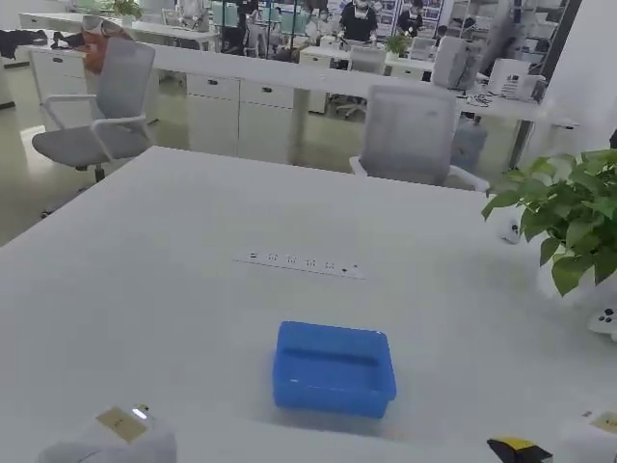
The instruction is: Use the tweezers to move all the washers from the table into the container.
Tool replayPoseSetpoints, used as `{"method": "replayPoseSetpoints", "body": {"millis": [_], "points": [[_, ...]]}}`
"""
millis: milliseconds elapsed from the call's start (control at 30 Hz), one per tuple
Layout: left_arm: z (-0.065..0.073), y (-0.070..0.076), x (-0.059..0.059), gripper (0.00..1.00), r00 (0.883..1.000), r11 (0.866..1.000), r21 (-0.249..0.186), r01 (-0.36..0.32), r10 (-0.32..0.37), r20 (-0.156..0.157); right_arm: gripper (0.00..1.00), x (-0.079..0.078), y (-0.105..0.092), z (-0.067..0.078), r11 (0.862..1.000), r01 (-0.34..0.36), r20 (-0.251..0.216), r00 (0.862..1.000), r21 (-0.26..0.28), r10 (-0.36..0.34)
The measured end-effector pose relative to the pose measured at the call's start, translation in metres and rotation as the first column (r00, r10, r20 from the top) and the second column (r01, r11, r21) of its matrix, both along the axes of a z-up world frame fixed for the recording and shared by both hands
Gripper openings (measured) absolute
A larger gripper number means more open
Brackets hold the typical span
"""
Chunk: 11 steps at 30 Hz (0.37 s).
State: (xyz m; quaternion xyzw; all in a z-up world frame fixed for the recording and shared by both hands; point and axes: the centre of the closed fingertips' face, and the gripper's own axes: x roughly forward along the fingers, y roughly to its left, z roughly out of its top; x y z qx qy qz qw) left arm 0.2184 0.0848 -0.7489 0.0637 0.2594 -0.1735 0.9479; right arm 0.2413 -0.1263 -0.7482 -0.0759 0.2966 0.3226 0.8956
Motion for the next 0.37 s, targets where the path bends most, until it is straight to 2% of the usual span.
{"method": "replayPoseSetpoints", "body": {"millis": [67,133,367], "points": [[0.003,0.0021,0.0022,0.99,1.0,1.0,-0.009,-0.008,0.008,0.001,0.84,0.0014,-0.0061,-0.0022,0.999,0.032,0.01,0.999,-0.002,-0.032],[0.0049,0.0021,0.0035,0.99,1.0,1.0,-0.02,-0.013,0.013,0.004,0.87,0.0016,-0.0102,-0.0055,0.999,0.051,-0.002,0.999,-0.003,-0.051],[0.0012,0.0019,0.0054,0.99,1.0,1.0,-0.001,-0.008,0.008,-0.001,0.99,0.003,-0.0138,-0.0075,0.997,0.079,-0.004,0.997,-0.008,-0.079]]}}
